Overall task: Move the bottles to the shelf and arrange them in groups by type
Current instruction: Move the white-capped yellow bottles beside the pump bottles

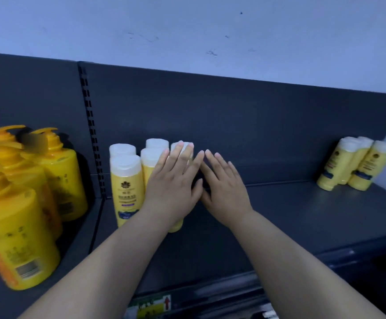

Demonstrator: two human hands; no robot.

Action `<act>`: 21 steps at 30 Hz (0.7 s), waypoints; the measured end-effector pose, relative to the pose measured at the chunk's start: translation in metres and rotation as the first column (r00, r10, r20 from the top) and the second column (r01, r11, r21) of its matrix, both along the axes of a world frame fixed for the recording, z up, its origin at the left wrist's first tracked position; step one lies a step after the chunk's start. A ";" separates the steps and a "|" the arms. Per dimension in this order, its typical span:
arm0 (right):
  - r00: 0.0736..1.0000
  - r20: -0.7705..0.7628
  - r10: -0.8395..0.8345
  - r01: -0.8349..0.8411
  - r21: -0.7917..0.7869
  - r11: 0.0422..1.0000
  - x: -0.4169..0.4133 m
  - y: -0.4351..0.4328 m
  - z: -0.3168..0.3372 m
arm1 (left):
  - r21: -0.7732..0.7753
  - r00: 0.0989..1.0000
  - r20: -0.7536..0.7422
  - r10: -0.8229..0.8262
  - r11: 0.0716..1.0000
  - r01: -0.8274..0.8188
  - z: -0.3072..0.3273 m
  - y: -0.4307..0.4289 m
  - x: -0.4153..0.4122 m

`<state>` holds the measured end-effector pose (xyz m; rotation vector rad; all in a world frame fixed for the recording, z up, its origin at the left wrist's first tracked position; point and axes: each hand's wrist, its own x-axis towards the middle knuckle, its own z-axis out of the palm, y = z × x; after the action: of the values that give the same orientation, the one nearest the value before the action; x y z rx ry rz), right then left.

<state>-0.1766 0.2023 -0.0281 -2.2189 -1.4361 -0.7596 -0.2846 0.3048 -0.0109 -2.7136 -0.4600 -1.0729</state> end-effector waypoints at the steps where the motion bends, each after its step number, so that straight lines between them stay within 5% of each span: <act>1: 1.000 -0.004 -0.015 0.015 -0.010 1.000 0.009 -0.017 0.003 | -0.005 1.000 -0.017 -0.009 1.000 0.009 0.002 -0.014 0.009; 21: 0.915 -0.081 -0.395 0.381 -0.147 0.913 0.155 -0.378 -0.013 | -0.038 0.940 -0.168 -0.298 0.954 0.296 -0.017 -0.336 0.185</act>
<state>-0.0218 -0.1757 -0.0410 -2.6455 -1.0253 -0.6663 -0.1000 -0.0317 -0.0282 -2.9186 -0.0265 -0.8868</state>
